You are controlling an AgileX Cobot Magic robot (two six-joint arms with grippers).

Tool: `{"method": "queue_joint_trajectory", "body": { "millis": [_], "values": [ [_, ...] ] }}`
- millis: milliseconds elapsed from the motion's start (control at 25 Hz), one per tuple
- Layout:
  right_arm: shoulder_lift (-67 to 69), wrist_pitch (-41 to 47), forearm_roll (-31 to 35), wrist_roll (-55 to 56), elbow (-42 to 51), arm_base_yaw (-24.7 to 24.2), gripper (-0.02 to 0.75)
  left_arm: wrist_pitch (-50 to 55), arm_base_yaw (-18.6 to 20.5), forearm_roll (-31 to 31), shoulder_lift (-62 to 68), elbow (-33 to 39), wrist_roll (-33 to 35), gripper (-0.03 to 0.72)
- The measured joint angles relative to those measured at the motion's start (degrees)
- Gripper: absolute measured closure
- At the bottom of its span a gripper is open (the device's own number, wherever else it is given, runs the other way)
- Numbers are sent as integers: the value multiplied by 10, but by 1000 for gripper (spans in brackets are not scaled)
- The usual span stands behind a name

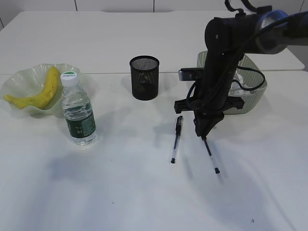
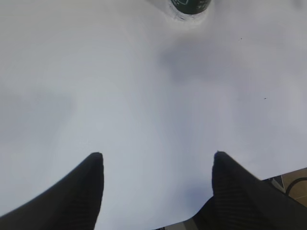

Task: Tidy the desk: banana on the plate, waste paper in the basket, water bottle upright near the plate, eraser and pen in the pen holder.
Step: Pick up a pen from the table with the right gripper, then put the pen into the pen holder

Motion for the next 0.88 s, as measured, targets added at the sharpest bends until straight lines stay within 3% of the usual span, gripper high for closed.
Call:
{"method": "queue_joint_trajectory", "body": {
  "millis": [440, 880],
  "values": [
    [-27, 5, 19, -11, -96, 0, 689, 0, 0, 0, 0, 0, 0, 193],
    [-27, -136, 64, -78, -161, 0, 689, -2, 0, 0, 0, 0, 0, 190]
  ]
}}
